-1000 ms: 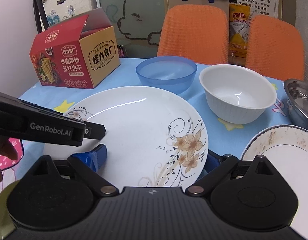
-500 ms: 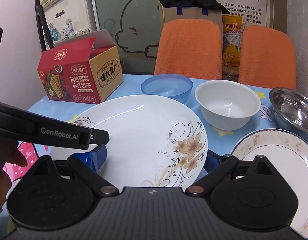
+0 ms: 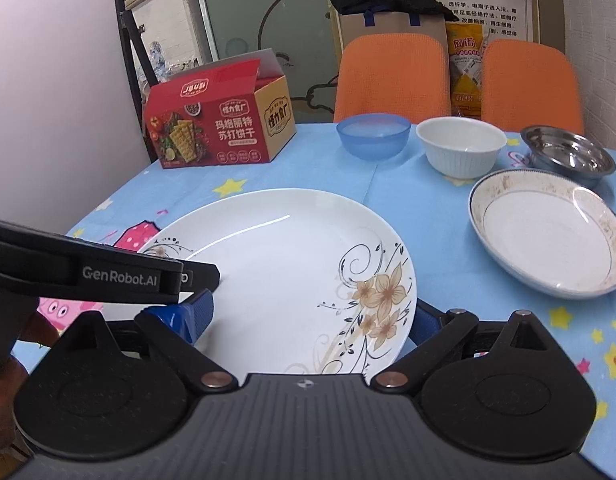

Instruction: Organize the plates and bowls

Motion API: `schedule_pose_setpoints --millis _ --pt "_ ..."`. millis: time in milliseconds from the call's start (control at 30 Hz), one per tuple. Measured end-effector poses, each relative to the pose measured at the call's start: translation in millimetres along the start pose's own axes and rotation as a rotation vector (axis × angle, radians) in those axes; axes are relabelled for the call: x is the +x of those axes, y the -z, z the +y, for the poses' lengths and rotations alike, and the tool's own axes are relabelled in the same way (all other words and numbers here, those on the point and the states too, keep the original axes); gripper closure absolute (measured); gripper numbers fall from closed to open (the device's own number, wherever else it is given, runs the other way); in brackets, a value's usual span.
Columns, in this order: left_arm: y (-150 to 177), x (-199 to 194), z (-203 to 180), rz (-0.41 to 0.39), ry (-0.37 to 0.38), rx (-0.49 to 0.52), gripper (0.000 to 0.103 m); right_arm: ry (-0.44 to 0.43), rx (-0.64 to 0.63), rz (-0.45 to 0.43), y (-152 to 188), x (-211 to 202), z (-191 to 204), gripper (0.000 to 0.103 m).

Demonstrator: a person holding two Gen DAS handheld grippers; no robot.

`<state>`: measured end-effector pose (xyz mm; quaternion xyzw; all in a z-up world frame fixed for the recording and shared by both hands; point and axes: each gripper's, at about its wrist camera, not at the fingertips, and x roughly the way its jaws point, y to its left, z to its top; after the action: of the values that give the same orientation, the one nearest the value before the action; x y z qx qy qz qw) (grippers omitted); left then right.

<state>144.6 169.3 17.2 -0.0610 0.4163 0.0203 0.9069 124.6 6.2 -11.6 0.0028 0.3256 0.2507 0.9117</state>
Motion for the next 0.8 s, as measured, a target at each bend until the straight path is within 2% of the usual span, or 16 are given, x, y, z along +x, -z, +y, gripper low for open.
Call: schedule_pose_setpoints --millis 200,367,533,567,600,700,800 --pt "9.2 9.5 14.5 0.034 0.021 -0.052 0.064 0.004 -0.031 0.018 9.3 7.0 9.2 0.017" --pt "10.6 10.9 10.6 0.012 -0.004 -0.005 0.064 0.008 -0.045 0.051 13.4 16.8 7.4 0.017" --pt "6.3 10.0 23.3 0.019 0.054 -0.047 0.061 -0.028 -0.069 0.057 16.9 20.3 2.6 0.019" --pt "4.9 7.0 27.1 0.010 0.067 -0.061 0.059 -0.026 -0.051 0.056 16.2 19.4 -2.1 0.019" --pt "3.5 2.6 29.8 -0.005 0.073 -0.070 0.052 -0.017 -0.024 0.048 15.1 17.2 -7.8 0.019" --pt "-3.2 -14.7 30.2 -0.079 0.040 -0.054 0.036 0.006 0.046 -0.003 11.5 5.2 -25.2 0.018" --pt "-12.7 -25.2 25.4 -0.118 0.026 -0.033 0.034 0.018 0.086 -0.035 6.9 -7.8 -40.1 0.018"
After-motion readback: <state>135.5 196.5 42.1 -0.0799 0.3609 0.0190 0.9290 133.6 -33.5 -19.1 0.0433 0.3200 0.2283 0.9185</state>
